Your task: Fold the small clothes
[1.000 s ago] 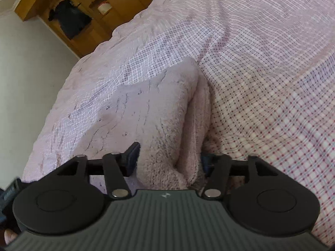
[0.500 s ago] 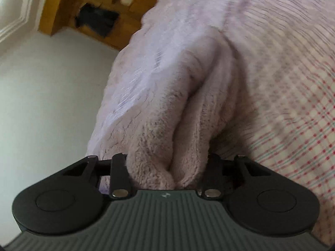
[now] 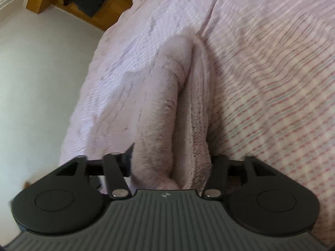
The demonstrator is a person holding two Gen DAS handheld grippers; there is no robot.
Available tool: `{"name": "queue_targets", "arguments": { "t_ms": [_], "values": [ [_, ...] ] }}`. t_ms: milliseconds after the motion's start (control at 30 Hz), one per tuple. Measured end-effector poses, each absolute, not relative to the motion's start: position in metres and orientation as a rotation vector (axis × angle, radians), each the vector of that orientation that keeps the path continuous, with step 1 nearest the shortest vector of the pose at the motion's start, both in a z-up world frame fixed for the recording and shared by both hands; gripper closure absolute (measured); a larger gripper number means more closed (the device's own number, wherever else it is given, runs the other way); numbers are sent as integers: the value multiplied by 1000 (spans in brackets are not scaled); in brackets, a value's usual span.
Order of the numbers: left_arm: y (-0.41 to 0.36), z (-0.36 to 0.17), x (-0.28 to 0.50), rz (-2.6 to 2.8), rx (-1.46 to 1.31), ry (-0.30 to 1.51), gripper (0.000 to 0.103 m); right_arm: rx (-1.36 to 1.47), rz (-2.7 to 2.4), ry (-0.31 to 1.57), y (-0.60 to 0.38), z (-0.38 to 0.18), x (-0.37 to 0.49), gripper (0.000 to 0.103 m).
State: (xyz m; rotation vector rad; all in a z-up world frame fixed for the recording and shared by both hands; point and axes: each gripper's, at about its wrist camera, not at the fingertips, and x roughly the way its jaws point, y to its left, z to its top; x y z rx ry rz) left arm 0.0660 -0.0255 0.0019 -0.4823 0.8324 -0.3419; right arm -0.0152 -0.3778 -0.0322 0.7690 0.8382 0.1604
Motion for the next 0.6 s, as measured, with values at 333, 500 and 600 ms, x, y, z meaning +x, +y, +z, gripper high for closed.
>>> {"name": "queue_targets", "arguments": {
  "t_ms": [333,500,600],
  "values": [
    [-43,47,-9,-184,-112,621,39,210,-101,534,-318,11,-108,4],
    [-40,32,-42,-141,22,487,32,160,-91,436,-288,-6,-145,3],
    [-43,20,-56,-142,103,470,32,183,-83,407,-284,-19,-157,1]
  ]
}}
